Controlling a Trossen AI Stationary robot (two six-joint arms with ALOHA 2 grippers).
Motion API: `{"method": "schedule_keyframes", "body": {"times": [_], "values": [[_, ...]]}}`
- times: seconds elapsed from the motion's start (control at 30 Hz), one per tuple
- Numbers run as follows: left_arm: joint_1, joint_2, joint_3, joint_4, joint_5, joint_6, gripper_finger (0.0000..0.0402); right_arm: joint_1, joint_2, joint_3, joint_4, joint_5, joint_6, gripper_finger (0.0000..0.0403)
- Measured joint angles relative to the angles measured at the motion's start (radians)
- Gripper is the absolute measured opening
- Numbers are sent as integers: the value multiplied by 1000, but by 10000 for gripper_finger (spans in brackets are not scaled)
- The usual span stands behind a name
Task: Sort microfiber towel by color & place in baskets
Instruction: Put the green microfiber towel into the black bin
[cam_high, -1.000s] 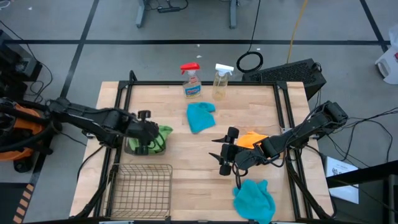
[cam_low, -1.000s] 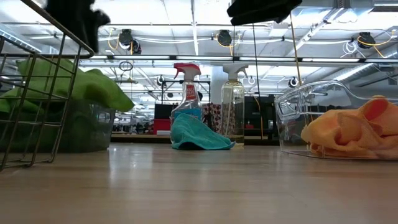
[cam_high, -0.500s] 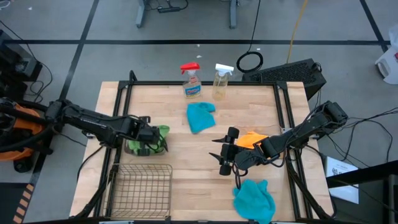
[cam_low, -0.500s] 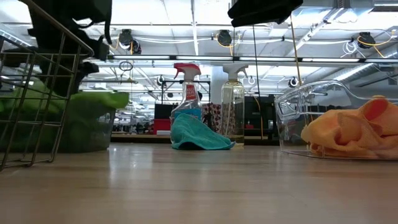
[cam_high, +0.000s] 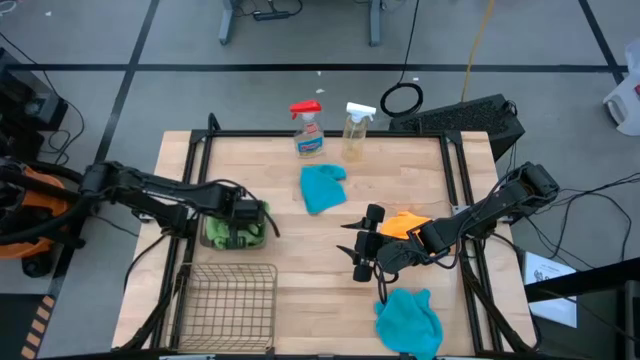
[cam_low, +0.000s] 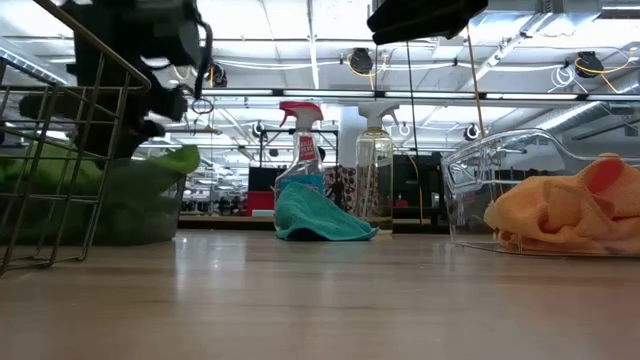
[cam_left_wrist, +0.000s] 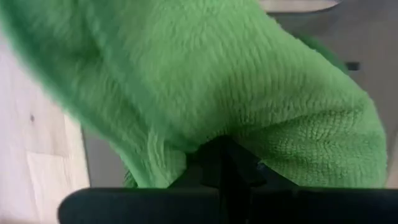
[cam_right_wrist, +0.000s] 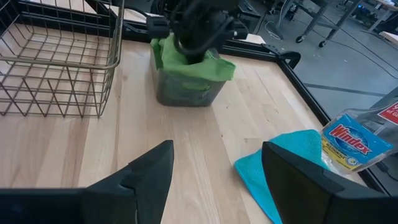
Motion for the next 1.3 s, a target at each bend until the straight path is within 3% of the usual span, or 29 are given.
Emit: {"method": "schedule_keyframes", "body": {"times": [0.4, 0.57, 0.7, 0.9, 1.1, 1.3], "values": [[56, 212, 3, 0, 19, 11, 6, 0, 0, 0, -33, 0, -7, 235], [56, 215, 17, 18, 19, 5, 6, 0, 0, 0, -43, 0, -6, 235], [55, 206, 53, 141, 35, 2, 6, 0, 0, 0, -42, 0, -5, 235], [54, 206, 111, 15, 3, -3, 9, 0, 0, 0, -45, 0, 4, 235], [33, 199, 201, -149, -49, -72, 61, 0, 0, 0, -46, 0, 4, 235], [-11, 148, 294, -284, -28, -140, 128, 0, 0, 0, -52, 0, 3, 235]]}}
